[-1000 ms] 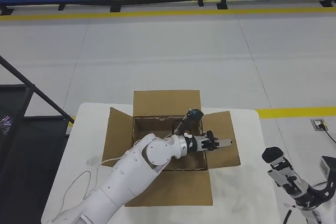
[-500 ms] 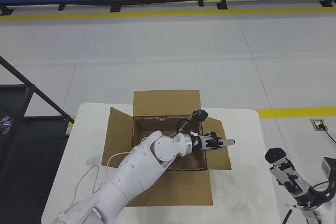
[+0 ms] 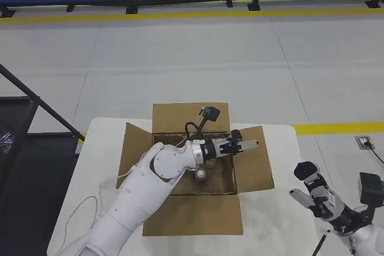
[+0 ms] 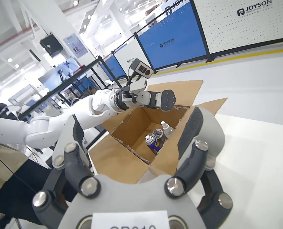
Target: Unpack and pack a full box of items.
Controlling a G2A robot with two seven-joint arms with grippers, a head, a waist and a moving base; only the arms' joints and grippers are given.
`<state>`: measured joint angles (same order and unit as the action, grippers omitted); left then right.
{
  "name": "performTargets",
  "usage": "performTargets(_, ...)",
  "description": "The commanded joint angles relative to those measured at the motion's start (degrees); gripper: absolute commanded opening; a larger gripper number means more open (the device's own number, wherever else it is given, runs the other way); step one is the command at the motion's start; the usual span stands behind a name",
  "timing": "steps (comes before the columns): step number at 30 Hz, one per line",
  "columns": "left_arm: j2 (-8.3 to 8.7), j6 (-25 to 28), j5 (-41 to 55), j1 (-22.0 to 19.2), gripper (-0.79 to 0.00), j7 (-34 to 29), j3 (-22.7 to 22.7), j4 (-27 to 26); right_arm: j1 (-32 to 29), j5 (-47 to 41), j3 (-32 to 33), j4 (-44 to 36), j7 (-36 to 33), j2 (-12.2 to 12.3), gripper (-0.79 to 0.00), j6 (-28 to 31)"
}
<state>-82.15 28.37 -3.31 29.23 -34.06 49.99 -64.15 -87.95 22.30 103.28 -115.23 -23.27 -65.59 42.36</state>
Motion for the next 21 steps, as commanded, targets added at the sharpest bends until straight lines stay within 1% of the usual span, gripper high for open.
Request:
performTargets(1, 2.06, -1.09, -2.22, 4.13, 0.000, -1.33, 5.50, -6.96, 1.18, 4.83, -2.04, -2.16, -0.79, -0.02, 0.000, -2.54)
performTargets(5, 5.81, -3.43, -5.12, 14.63, 0.000, -5.06, 17.89, -21.64, 5.60, 14.50, -8.50, -4.87, -5.55, 0.06, 0.000, -7.05)
performTargets(7, 7.31, -4.31, -5.63, 20.52, 0.000, -6.49, 24.50, -28.30, 8.80, 19.24, -12.77, -5.08, -8.52, 0.01, 0.000, -9.82)
performTargets(10, 8.95, -4.32, -4.90, 28.51, 0.000, -8.41, 33.38, -35.62, 14.53, 26.11, -20.29, -3.95, -13.25, -0.28, 0.000, -14.19)
performTargets(13, 9.99, -3.26, -2.27, 34.81, 0.000, -9.20, 40.62, -39.26, 21.05, 32.21, -28.56, -0.73, -17.52, -0.96, 0.000, -18.80)
performTargets(15, 10.48, -1.75, -0.74, 38.70, 0.000, -9.55, 44.20, -40.76, 25.84, 36.38, -33.91, 2.76, -20.13, -1.65, 0.000, -22.29)
performTargets(18, 10.98, 0.70, 1.72, 43.72, 0.000, -9.45, 48.26, -41.77, 33.14, 39.78, -40.80, 9.81, -22.47, -3.04, 0.000, -27.45)
performTargets(21, 11.34, 3.27, 3.64, 47.63, 0.000, -9.75, 50.43, -41.93, 39.74, 39.64, -45.47, 17.48, -23.44, -4.55, 0.000, -31.04)
